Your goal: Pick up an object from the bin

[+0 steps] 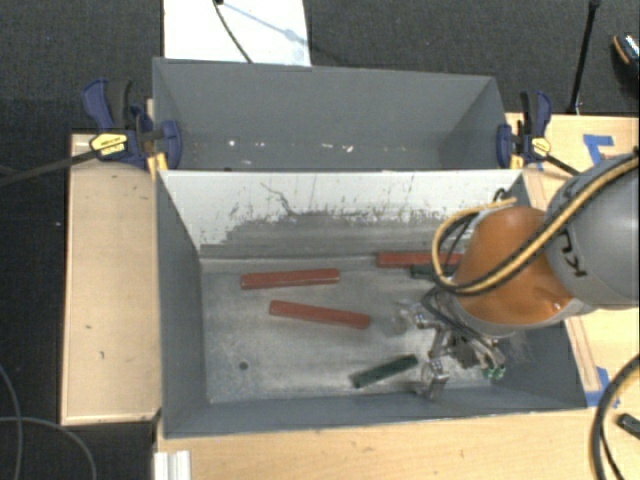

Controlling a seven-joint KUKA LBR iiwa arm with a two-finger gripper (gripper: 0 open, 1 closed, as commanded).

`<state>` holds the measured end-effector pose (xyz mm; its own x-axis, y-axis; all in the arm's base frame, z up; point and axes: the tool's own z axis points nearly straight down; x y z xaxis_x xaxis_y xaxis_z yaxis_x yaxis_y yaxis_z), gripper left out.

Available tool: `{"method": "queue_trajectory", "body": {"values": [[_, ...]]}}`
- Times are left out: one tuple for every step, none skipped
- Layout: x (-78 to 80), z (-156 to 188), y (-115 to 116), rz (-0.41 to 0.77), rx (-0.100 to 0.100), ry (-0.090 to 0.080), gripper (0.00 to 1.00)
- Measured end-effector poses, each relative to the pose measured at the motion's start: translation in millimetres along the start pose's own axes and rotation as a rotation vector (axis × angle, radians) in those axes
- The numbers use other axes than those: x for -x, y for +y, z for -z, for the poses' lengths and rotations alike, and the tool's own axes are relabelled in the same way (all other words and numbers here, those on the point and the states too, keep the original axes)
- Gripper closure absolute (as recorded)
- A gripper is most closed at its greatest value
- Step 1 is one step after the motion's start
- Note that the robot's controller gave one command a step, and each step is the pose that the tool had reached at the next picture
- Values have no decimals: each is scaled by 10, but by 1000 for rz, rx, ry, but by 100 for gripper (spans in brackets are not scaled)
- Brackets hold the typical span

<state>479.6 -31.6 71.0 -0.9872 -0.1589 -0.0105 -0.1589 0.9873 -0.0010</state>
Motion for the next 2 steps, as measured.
{"method": "queue_trajectory", "body": {"values": [[70,308,491,-2,3,5,0],[90,343,583,-87,1,4,0]]}}
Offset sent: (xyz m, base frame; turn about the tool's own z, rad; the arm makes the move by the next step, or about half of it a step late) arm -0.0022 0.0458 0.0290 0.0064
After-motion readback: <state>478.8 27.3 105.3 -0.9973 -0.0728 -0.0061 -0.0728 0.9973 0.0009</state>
